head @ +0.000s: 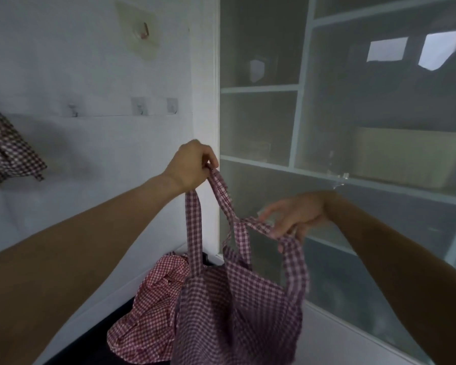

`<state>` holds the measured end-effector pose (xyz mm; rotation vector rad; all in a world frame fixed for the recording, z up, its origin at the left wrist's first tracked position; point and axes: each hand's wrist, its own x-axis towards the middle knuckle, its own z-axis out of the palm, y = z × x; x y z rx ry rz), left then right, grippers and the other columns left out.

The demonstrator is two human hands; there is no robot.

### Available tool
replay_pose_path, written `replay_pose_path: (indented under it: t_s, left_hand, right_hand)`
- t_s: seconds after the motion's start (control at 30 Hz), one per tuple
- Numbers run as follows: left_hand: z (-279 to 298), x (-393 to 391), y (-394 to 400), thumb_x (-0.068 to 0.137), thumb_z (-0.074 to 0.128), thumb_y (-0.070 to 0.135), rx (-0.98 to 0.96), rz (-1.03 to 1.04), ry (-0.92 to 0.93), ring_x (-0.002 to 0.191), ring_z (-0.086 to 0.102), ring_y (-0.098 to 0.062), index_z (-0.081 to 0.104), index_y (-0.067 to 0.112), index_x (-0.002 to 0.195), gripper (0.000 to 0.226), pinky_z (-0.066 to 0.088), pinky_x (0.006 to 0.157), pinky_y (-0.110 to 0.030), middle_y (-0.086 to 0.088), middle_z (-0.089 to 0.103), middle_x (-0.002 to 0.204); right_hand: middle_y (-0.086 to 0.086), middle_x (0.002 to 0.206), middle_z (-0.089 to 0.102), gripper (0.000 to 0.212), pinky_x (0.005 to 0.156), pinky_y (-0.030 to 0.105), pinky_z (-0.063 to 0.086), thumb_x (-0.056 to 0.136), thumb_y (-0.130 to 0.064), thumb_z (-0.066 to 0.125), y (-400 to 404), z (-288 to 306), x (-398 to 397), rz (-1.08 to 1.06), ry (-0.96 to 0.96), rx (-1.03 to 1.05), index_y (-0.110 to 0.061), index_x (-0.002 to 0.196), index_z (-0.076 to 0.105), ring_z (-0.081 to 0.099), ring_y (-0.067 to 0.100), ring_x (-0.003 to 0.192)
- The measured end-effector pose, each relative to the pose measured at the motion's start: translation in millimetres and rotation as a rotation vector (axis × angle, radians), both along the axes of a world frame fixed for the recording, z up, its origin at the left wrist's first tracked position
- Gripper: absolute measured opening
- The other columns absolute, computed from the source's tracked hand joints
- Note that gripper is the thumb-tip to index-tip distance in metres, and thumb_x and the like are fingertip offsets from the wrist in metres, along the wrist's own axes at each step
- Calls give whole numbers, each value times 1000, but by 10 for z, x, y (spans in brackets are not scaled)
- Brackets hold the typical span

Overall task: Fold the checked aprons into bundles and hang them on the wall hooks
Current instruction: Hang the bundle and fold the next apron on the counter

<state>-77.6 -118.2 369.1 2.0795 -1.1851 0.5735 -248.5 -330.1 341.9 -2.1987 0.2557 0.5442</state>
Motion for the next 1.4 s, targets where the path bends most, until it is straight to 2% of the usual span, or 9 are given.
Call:
replay_pose_path:
  t_s: [0.1,0.23,0.33,0.47,0.63,0.8,1.1,1.27,1.4]
  left_hand:
    - [42,-146,-103,78,68,-6,-56,-49,-85,65,49,-4,68,11,94,23,46,72,-25,-4,58,89]
    - [44,-228,-88,79,74,5,149,-42,-49,73,62,-13,68,10,97,19,49,75,-24,-3,67,88]
    - [5,-177,87,78,77,8,274,-84,112,86,67,-19,73,10,96,19,51,77,-23,-2,72,93]
    - [-68,-75,328,82,74,2,286,-139,469,87,65,-11,74,14,104,25,53,82,-22,1,72,97]
    - [-215,129,357,78,80,8,141,84,183,67,57,-3,66,17,81,16,51,68,-19,2,66,82]
    - [-197,170,359,83,76,15,-215,204,86,57,61,-12,62,12,86,15,50,54,-24,-4,66,78]
    - [-215,122,427,70,88,38,586,84,210,50,48,-7,56,15,56,42,35,47,-14,4,55,57]
    - [-163,-16,405,76,85,27,416,-207,627,63,51,-16,67,8,72,26,45,63,-25,-8,56,66]
    - [-145,-77,315,81,72,10,264,-497,980,71,54,-16,60,8,82,12,49,72,-28,-6,56,75]
  right_hand:
    - [8,100,74,74,64,34,60,81,-20,80,277,-184,211,-26,-152,0,-32,141,38,72,24,87]
    - [16,86,73,3,66,42,60,91,-14,68,507,-343,505,-200,-608,-195,-12,90,70,70,26,73]
    - [13,60,68,23,50,33,57,94,0,55,373,-252,554,-415,-695,-126,-1,74,67,66,19,50]
    - [8,67,69,28,47,23,51,103,-15,50,273,-131,517,-487,-698,-118,0,87,66,64,13,47]
    - [34,84,63,30,67,46,56,105,-19,43,408,-111,565,-348,-877,-191,3,90,57,66,45,76]
    - [-5,64,63,24,56,26,50,98,-28,60,428,-112,522,-151,-815,-82,-4,100,61,56,6,53]
    - [11,78,70,23,68,30,53,81,-29,82,-17,-103,697,-430,-1024,-486,-7,83,76,62,20,68]
    - [9,58,59,55,52,27,46,93,-52,60,-162,-65,649,-521,-691,-708,-5,64,60,60,27,56]
    - [16,78,69,49,55,27,57,103,-47,45,-53,-187,501,-614,-303,57,-3,92,62,67,23,63]
